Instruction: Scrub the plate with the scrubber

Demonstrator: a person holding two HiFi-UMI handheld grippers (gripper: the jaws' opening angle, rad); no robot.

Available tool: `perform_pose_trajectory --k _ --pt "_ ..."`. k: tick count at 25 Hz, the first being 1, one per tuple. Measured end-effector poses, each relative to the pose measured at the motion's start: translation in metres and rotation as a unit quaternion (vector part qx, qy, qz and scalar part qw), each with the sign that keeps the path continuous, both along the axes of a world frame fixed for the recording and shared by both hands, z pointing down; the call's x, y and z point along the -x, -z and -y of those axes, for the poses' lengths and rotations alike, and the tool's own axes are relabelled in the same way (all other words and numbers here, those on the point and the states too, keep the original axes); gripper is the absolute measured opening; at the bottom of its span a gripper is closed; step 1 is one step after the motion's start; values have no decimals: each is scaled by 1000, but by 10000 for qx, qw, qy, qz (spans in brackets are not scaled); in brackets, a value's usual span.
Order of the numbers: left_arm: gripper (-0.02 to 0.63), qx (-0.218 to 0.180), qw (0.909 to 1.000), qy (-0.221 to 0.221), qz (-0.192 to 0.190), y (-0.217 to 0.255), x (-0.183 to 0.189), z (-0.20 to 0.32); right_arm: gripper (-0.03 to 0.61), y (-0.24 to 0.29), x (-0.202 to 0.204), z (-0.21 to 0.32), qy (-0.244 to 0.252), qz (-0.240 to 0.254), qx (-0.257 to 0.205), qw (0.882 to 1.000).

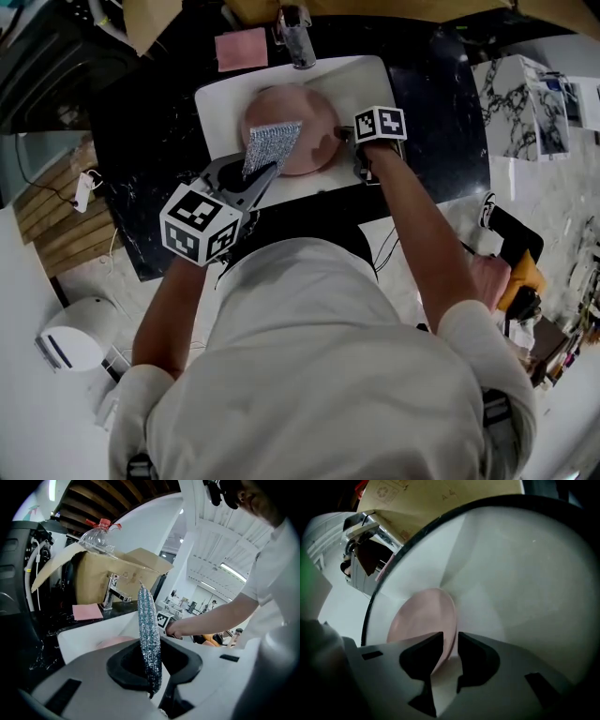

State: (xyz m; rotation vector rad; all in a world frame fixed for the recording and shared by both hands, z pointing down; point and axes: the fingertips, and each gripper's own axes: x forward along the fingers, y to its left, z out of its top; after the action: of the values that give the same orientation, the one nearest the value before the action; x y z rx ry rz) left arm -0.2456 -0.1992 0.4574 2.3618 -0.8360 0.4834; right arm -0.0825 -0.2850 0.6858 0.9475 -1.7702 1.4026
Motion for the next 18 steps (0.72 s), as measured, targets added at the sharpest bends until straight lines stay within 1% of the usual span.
perform_pose_trajectory --k 2,5,7,9,10,11,15,18 --pt "75 17 10000 9 -26 0 2 0 80 -5 2 -3 -130 71 205 9997" --pt "75 50 10000 44 -41 -2 7 1 80 -12 3 -2 -269 41 380 9989" --pt "75 78 9999 58 -26 -5 11 1 80 -16 6 -3 -267 21 514 9983" --pt "75 103 9999 72 -17 -7 14 3 80 -20 7 -3 -226 -102 574 9980" --pt "75 107 9999 75 -15 -8 15 4 71 -22 6 -2 -226 -186 562 9980" --pt "75 104 9999 72 -14 -9 16 5 40 -23 5 -1 -244 -249 535 9980" --pt "75 92 9999 39 -21 -10 17 3 25 -16 0 3 -528 -205 357 9978" --pt "75 69 10000 12 -59 -10 17 3 18 0 -5 9 -747 -202 49 9970"
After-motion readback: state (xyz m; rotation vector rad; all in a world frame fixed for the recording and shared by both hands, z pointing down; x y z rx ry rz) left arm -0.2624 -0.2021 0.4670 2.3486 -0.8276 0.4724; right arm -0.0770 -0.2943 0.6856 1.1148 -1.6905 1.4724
